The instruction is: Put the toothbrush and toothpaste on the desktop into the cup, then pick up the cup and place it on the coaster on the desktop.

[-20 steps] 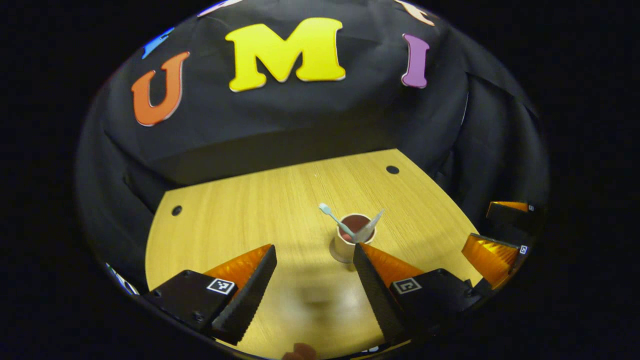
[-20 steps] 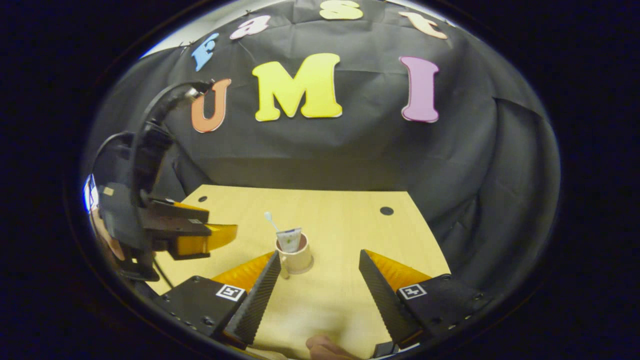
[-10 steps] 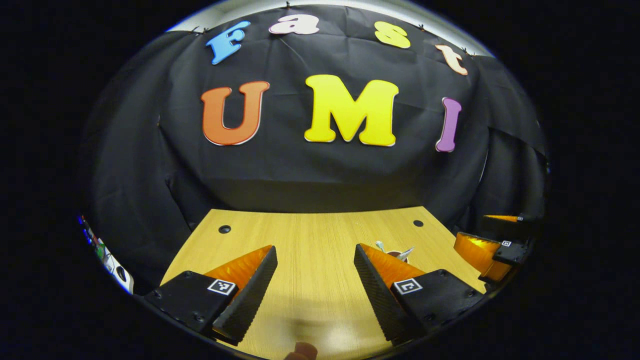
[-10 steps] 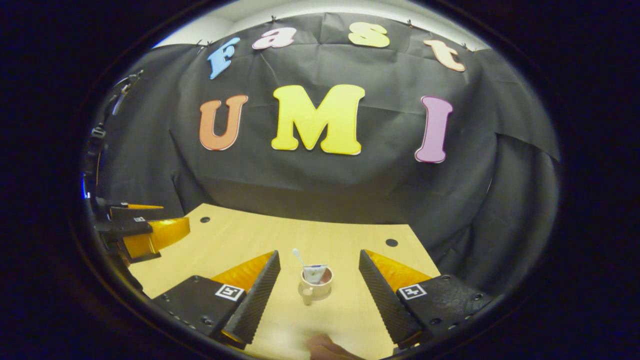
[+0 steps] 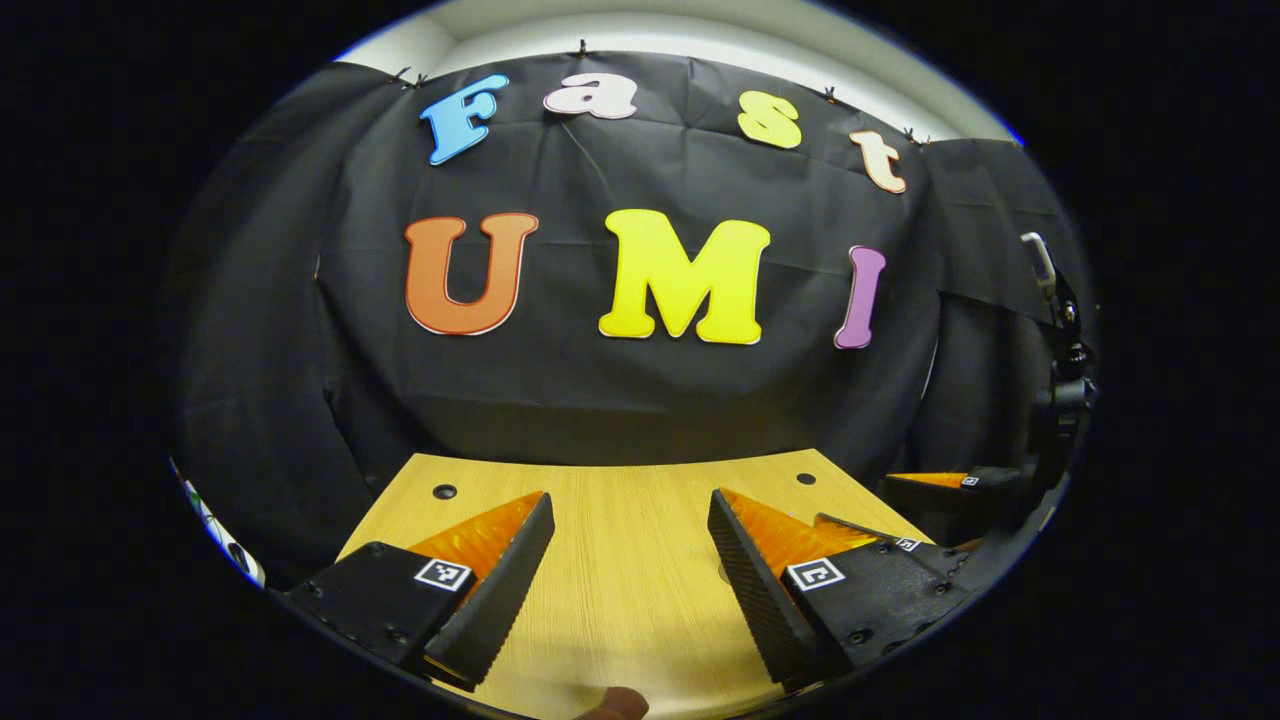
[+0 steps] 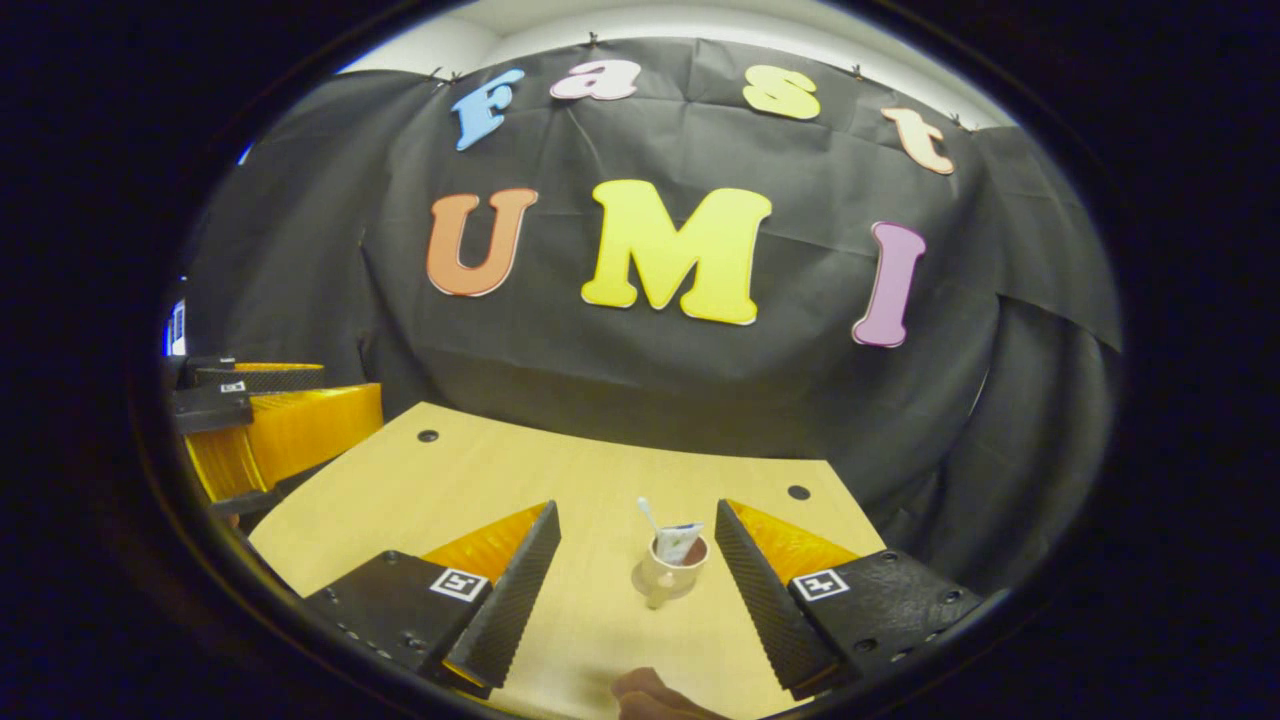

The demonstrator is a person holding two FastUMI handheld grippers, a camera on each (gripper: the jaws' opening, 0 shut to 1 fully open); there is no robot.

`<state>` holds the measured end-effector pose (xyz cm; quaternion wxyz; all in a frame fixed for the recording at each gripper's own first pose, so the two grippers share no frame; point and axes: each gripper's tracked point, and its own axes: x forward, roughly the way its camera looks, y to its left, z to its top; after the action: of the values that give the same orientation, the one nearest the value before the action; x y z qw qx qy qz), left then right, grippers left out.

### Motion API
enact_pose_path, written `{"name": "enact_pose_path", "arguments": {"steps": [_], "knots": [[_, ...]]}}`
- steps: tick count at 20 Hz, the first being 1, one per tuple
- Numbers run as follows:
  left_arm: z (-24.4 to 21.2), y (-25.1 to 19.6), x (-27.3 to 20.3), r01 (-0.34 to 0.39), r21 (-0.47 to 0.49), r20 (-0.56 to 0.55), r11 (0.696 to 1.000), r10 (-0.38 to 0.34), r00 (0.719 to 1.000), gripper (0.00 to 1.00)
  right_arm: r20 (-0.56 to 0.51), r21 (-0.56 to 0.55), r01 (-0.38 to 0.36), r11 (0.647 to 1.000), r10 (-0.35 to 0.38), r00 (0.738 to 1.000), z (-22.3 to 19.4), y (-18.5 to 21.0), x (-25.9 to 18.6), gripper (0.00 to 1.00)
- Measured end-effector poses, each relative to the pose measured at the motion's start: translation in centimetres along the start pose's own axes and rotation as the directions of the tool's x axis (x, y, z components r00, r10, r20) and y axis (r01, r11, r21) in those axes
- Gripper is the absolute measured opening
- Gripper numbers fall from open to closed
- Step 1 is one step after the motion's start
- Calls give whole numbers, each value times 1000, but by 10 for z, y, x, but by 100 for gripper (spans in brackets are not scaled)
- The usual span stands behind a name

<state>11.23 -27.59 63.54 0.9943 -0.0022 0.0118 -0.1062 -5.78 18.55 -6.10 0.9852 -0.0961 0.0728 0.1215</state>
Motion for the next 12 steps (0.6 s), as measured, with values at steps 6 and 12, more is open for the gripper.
{"name": "enact_pose_path", "arguments": {"steps": [6, 12], "knots": [[-8, 20, -9, -2, 41, 13, 999, 1, 1000, 99, -8, -52, -21, 998, 21, 1000, -4, 30, -8, 94], [-5, 36, -20, -38, 47, 42, 998, 36, 998, 98, 18, -58, -30, 998, 31, 999, 4, 43, -11, 95]]}}
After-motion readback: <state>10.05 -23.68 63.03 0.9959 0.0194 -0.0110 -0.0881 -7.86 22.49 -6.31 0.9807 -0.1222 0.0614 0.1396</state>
